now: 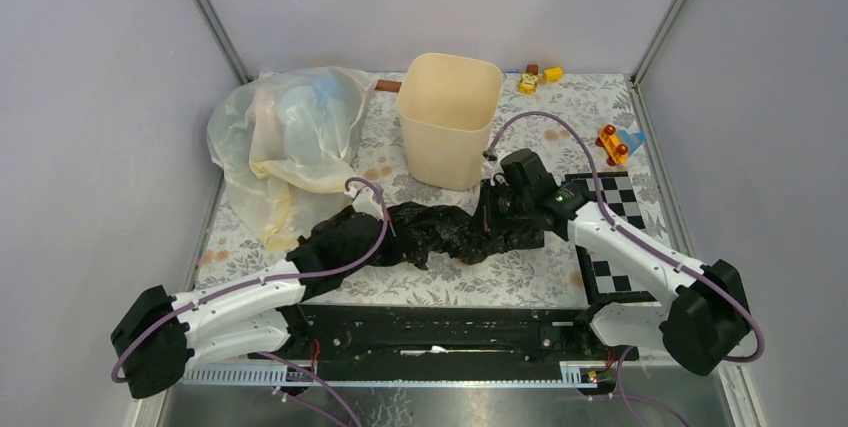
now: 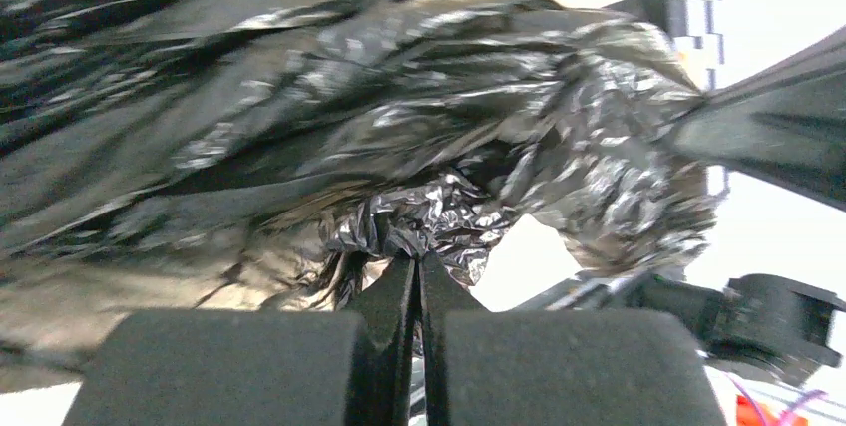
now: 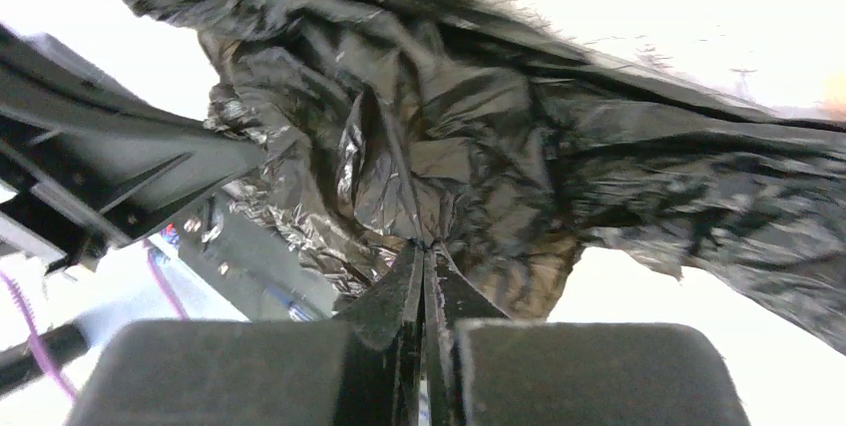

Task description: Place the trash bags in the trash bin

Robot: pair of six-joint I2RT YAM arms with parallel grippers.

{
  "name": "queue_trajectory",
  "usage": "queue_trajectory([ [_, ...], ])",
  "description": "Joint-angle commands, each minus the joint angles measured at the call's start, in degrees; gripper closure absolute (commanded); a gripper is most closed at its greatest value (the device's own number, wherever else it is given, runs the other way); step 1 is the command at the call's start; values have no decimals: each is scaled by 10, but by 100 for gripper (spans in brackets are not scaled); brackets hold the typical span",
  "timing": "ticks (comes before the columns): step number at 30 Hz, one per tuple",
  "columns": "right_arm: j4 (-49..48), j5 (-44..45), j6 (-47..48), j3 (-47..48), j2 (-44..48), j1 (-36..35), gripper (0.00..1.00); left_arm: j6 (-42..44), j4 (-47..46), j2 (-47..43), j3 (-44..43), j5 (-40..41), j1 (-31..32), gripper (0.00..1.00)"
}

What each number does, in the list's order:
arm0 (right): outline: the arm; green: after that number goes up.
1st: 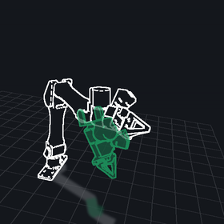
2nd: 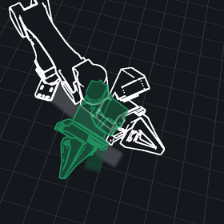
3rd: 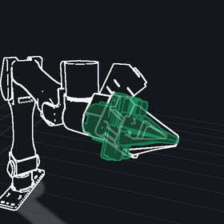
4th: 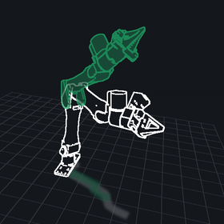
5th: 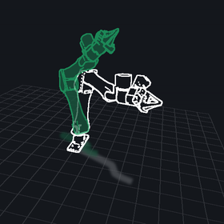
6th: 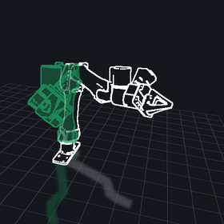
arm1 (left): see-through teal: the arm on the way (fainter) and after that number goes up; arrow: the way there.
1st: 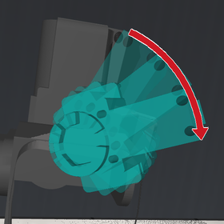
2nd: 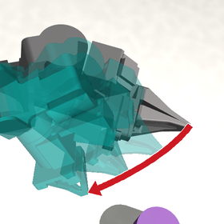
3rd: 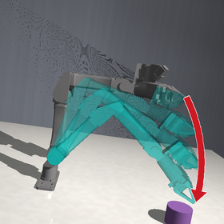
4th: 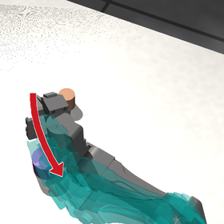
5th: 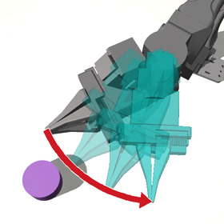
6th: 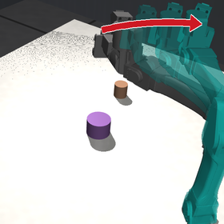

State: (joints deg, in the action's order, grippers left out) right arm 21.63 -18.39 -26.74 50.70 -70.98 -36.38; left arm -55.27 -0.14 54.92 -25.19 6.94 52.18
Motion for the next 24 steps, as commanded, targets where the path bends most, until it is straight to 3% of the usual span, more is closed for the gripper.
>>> queue_trajectory([
  [1, 52, 185, -17, 39, 39, 10, 100, 30, 120, -2, -45, 89, -5, 100],
  [9, 84, 413, -47, 53, 145, 91, 100, 61, 148, -104, -25, 58, -32, 100],
  [16, 98, 406, -11, 117, 97, 96, 96, 70, 221, -205, -83, 42, -34, 100],
  [19, 100, 360, 18, 136, 71, 95, 82, 82, 254, -220, -131, 37, -34, 100],
  [22, 103, 284, 53, 151, 47, 95, 43, 96, 272, -218, -187, 30, -34, 100],
  [24, 105, 232, 72, 151, 42, 95, 33, 106, 281, -207, -216, 31, -34, 100],
])
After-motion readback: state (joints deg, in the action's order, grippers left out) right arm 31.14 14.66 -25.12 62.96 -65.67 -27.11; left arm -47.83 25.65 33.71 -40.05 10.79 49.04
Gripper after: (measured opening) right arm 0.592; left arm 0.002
